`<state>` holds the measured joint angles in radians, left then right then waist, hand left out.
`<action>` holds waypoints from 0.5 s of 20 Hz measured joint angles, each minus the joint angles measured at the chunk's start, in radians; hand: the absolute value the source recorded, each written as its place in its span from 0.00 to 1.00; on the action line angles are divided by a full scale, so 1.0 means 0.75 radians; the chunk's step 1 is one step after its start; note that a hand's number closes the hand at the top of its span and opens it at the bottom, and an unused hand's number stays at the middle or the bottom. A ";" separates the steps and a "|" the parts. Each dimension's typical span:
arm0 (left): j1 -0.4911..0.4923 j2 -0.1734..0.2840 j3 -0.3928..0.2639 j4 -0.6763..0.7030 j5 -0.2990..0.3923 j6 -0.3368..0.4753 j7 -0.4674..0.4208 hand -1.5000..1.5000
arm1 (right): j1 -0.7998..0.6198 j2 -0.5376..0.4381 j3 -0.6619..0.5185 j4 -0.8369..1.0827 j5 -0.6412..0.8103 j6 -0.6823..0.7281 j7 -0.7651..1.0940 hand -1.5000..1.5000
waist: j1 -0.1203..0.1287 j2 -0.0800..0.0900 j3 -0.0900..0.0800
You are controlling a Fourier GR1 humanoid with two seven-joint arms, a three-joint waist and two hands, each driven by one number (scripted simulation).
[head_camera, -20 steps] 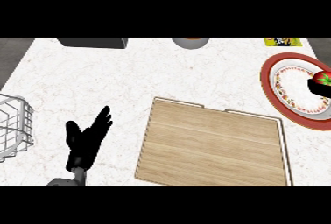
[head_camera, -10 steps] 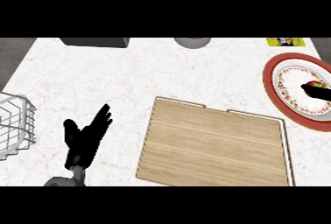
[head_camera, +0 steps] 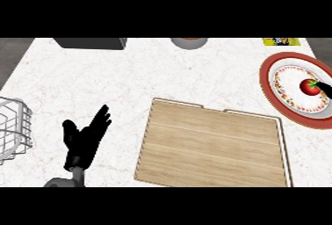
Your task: Pick the tomato from the tray and place it in the plate
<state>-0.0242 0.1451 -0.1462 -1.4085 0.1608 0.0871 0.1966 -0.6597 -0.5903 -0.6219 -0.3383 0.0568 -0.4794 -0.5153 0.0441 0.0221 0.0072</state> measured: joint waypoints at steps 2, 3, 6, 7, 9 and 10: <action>0.009 -0.003 0.001 0.004 -0.006 0.004 -0.005 0.50 | 0.018 -0.037 -0.032 0.030 -0.038 0.099 -0.031 0.00 | -0.008 -0.004 -0.001; 0.014 0.010 0.011 -0.006 0.000 -0.003 0.001 0.50 | 0.036 -0.052 -0.042 0.042 -0.052 0.158 -0.051 0.00 | -0.011 -0.006 -0.002; 0.015 0.011 0.019 -0.013 -0.002 0.001 0.017 0.50 | 0.093 -0.074 -0.060 0.065 -0.091 0.316 -0.103 0.00 | -0.025 -0.014 -0.004; 0.018 0.009 0.023 -0.006 -0.003 0.001 0.015 0.50 | 0.114 -0.084 -0.063 0.072 -0.101 0.366 -0.126 0.00 | -0.029 -0.015 -0.004; 0.015 -0.010 0.017 -0.003 -0.016 0.016 0.018 0.50 | 0.149 -0.088 -0.046 0.067 -0.107 0.441 -0.136 0.00 | -0.038 -0.020 -0.006; 0.020 -0.003 0.024 -0.012 -0.013 0.010 0.022 0.50 | 0.175 -0.081 -0.043 0.067 -0.112 0.473 -0.162 0.00 | -0.039 -0.021 -0.007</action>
<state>-0.0090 0.1426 -0.1283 -1.4173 0.1509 0.0946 0.2128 -0.5286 -0.6513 -0.6541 -0.2878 -0.0273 -0.1248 -0.6365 0.0147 0.0064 0.0023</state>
